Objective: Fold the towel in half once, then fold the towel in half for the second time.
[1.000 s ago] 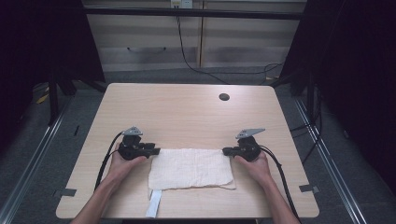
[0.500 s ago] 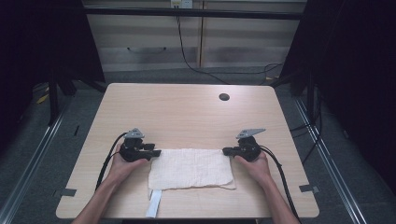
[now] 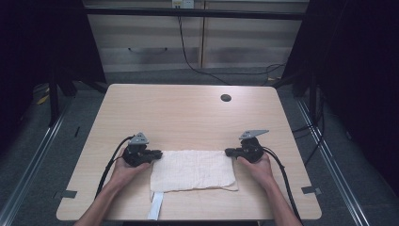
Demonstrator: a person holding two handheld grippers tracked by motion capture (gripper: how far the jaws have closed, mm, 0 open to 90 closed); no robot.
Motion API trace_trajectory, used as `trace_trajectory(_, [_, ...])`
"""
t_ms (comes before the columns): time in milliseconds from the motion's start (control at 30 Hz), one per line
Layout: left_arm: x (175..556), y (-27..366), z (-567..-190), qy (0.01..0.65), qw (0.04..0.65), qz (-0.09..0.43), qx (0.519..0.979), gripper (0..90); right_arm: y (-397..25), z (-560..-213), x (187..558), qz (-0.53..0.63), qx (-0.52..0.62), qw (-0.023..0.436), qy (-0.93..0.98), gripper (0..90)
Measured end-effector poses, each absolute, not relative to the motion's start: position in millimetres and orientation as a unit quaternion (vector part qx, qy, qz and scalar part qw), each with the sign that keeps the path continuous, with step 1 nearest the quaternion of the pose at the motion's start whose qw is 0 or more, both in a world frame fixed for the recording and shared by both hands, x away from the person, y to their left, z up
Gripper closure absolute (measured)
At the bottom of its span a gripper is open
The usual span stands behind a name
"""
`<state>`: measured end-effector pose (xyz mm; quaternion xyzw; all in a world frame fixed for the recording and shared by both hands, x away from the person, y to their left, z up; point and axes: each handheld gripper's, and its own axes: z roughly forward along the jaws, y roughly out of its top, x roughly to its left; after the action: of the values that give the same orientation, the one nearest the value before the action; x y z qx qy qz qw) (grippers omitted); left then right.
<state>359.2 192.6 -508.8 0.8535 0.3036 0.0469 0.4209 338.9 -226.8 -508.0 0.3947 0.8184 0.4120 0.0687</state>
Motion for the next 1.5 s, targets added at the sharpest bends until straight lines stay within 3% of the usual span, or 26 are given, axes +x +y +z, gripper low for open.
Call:
trace_trajectory(600, [361.7, 203.4, -495.0, 0.318, 0.466, 0.014, 0.825, 83.9, -234.0, -488.7, 335.1, 0.465, 0.392, 0.072, 0.791, 88.3])
trace_trajectory(1033, [360.9, 215.7, -480.5, 0.324, 0.502, 0.027, 0.801, 83.9, -232.6, -474.6, 335.9, 0.491, 0.378, 0.077, 0.781, 88.3])
trace_trajectory(1500, [362.3, 217.7, -481.8, 0.335, 0.496, 0.032, 0.8, 83.9, -229.4, -458.4, 321.4, 0.492, 0.342, 0.086, 0.796, 88.3])
